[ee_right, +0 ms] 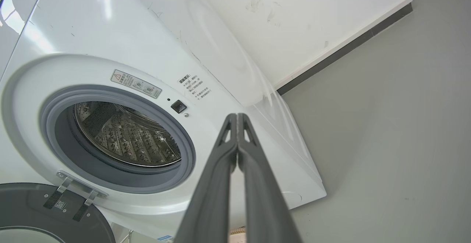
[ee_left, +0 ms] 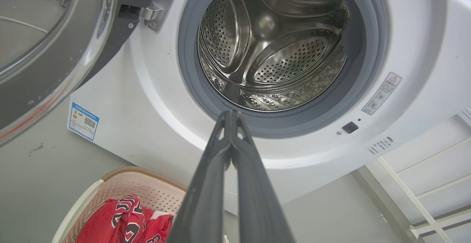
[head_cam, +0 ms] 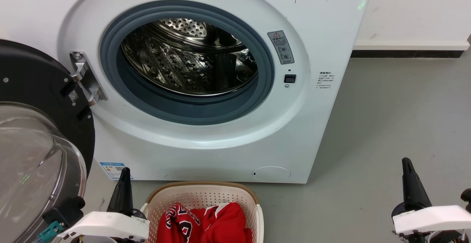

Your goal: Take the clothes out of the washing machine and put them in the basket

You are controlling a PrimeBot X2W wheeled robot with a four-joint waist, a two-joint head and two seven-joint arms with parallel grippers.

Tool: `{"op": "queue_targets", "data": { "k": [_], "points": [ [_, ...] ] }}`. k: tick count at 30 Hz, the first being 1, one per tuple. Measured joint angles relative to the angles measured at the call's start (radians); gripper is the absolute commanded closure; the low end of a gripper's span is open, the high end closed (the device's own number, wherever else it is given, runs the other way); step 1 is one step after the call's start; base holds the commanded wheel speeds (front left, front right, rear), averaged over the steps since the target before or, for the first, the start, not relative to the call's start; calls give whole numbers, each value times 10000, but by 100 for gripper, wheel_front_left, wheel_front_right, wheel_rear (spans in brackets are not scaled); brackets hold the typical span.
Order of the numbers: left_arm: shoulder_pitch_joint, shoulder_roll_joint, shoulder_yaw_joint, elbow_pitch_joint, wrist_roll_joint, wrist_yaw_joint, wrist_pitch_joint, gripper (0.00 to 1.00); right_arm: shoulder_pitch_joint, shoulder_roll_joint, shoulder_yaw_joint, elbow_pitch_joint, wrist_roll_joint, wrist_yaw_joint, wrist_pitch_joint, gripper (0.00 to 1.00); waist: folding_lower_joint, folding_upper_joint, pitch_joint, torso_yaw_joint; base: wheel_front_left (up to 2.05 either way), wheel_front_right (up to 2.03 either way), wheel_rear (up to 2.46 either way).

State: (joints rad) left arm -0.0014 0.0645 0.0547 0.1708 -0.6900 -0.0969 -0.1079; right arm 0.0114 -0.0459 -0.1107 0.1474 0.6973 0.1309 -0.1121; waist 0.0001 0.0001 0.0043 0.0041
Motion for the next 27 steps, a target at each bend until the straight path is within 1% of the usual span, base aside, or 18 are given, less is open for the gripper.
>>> {"op": "queue_targets", "data": {
  "k": [12,27],
  "points": [
    [-171,-31,119,148,-1691,-61,401,100,-228,0,-4,182,1653,0,433,100,0,0,-2,-5,0,0,0],
    [-386,-54,222,293,-3532,-104,849,100,-477,-4,-10,385,3482,-2,878,100,0,0,-3,-12,0,0,0]
  ]
}}
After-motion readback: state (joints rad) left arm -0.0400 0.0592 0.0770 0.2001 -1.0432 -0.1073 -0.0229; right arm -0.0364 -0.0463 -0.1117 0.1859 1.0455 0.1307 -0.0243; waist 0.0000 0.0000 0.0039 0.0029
